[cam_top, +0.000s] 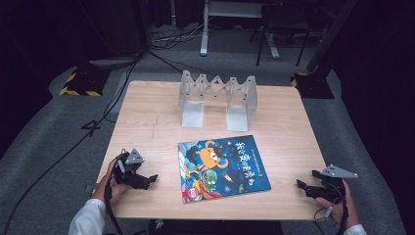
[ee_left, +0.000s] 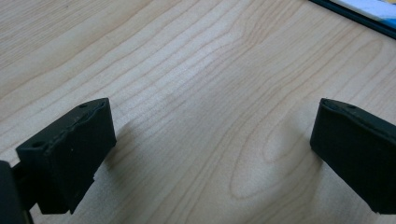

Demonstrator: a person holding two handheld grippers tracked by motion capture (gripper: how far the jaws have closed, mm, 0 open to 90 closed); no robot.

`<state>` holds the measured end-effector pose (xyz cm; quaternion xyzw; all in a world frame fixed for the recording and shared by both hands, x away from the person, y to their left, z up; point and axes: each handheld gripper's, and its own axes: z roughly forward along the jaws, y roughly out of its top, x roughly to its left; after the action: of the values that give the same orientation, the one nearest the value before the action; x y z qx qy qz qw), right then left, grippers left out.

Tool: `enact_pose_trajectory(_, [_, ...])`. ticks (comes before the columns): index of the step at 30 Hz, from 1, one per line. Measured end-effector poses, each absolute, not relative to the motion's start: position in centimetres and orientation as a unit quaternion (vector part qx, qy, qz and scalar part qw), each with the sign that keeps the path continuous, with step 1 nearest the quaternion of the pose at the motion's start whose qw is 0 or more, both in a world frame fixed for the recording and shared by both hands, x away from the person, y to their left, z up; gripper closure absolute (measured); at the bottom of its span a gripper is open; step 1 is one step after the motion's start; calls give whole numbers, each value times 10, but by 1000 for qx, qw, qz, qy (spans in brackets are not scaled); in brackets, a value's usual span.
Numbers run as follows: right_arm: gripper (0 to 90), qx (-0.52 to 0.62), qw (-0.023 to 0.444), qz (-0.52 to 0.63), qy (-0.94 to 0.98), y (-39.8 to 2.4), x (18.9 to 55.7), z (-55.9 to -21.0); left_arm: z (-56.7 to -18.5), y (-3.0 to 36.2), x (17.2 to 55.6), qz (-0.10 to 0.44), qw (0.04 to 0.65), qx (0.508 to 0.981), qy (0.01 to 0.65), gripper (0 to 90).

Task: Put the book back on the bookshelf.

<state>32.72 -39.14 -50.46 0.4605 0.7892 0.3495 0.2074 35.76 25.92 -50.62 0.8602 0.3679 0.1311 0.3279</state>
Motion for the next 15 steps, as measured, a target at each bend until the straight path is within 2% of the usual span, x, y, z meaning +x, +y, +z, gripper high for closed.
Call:
enact_pose_trajectory(6, [194,452,200,341,799,-390,331,-502,-506,254,354,126,331,862,363,1])
enact_pose_trajectory(8, [203,440,211,326,810,-387,331,-499,-506,252,354,123,331,868,349,0])
enact_pose_trajectory(10, [287,429,209,303,825,-382,329,-493,-506,248,353,119,333,871,340,0])
enact_pose_trajectory(11, [287,429,209,303,825,-382,329,-493,-506,248,353,119,333,871,340,0])
enact_pose_trajectory(15, [274,374,161,304,861,-359,328,-484,-506,235,349,114,334,876,328,1])
